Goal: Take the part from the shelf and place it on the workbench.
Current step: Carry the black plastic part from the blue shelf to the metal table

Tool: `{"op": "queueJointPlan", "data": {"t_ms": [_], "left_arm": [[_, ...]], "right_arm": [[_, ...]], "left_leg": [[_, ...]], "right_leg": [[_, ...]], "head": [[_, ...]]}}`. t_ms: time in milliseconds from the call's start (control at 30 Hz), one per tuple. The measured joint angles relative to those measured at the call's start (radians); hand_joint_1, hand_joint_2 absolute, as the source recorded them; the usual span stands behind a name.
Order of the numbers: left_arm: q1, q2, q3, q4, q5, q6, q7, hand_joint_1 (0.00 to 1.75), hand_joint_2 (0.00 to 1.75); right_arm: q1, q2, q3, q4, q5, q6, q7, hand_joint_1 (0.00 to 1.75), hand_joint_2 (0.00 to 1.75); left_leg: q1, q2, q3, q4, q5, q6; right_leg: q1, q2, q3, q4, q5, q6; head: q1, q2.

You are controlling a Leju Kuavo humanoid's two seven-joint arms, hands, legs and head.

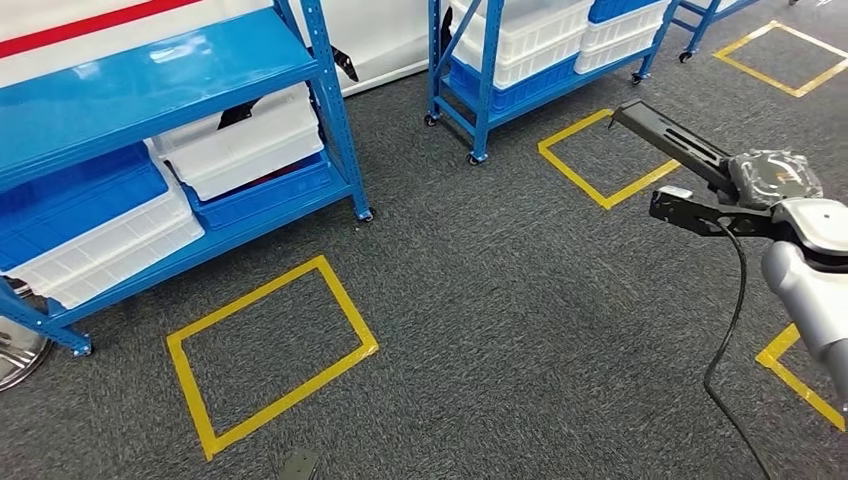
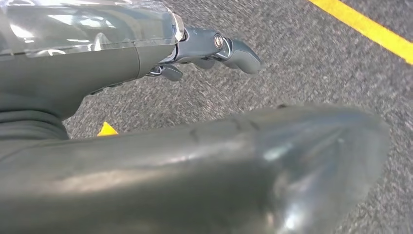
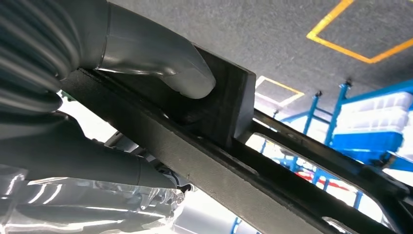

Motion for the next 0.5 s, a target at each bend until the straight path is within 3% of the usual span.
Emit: {"op": "queueJointPlan", "data": {"t_ms": [67, 100, 167, 233, 300, 367, 433, 467, 500], "left_arm": [[0.002, 0.0, 0.001, 0.0, 0.0, 0.001, -0.004, 0.0, 0.0], [0.004, 0.001, 0.003, 0.0, 0.0, 0.002, -0.007, 0.0, 0.0], [0.006, 0.001, 0.009, 0.0, 0.001, 0.004, -0.011, 0.0, 0.0], [0.006, 0.001, 0.015, 0.0, 0.002, 0.004, -0.013, 0.0, 0.0], [0.005, 0.001, 0.018, 0.0, 0.001, 0.002, -0.013, 0.0, 0.0], [0.004, 0.001, 0.02, 0.0, 0.0, 0.0, -0.011, 0.0, 0.0], [0.006, 0.001, 0.021, 0.0, -0.001, 0.0, -0.007, 0.0, 0.0], [0.007, 0.001, 0.021, 0.0, -0.001, 0.0, -0.005, 0.0, 0.0], [0.008, 0.001, 0.021, 0.0, -0.001, 0.0, -0.004, 0.0, 0.0]], "right_arm": [[0.001, 0.004, 0.0, 0.01, 0.001, -0.006, -0.004, 1.75, 1.75], [0.002, 0.004, 0.001, 0.015, 0.002, -0.012, -0.006, 1.75, 1.75], [0.007, 0.006, 0.001, 0.026, 0.005, -0.021, -0.009, 1.75, 1.75], [0.015, 0.006, 0.001, 0.039, 0.008, -0.025, -0.011, 1.75, 1.75], [0.017, 0.007, 0.001, 0.053, 0.01, -0.03, -0.012, 1.75, 1.75], [0.018, 0.008, 0.001, 0.067, 0.013, -0.043, -0.011, 1.75, 1.75], [0.032, 0.008, 0.001, 0.079, 0.014, -0.059, -0.009, 1.75, 1.75], [0.041, 0.008, 0.001, 0.085, 0.014, -0.064, -0.008, 1.75, 1.75], [0.049, 0.008, 0.001, 0.091, 0.015, -0.067, -0.007, 1.75, 1.75]], "left_leg": [[-0.001, -0.03, 0.059, -0.134, 0.073, 0.018], [-0.001, -0.05, 0.084, -0.191, 0.096, 0.026], [-0.003, -0.07, 0.107, -0.241, 0.104, 0.035], [-0.003, -0.05, 0.115, -0.262, 0.11, 0.037], [-0.001, -0.025, 0.126, -0.29, 0.126, 0.044], [-0.003, -0.003, 0.13, -0.305, 0.135, 0.049], [-0.005, 0.018, 0.128, -0.303, 0.135, 0.051], [-0.005, 0.028, 0.127, -0.3, 0.133, 0.05], [-0.004, 0.038, 0.126, -0.296, 0.131, 0.047]], "right_leg": [[0.003, 0.021, 0.0, 0.0, 0.002, 0.002], [0.003, 0.031, -0.001, 0.0, 0.004, 0.005], [-0.003, 0.049, -0.007, -0.003, 0.011, 0.016], [-0.009, 0.067, -0.011, -0.01, 0.02, 0.031], [-0.006, 0.042, -0.025, 0.013, 0.001, 0.038], [-0.003, -0.009, -0.068, 0.108, -0.054, 0.043], [-0.008, -0.031, -0.116, 0.217, -0.096, 0.05], [-0.012, -0.036, -0.122, 0.234, -0.094, 0.055], [-0.015, -0.041, -0.108, 0.214, -0.077, 0.059]], "head": [[0.0, 0.0], [0.0, 0.0], [0.0, 0.0], [0.0, 0.0], [0.0, 0.0], [0.0, 0.0], [0.0, 0.0], [0.0, 0.0], [0.0, 0.0]]}}
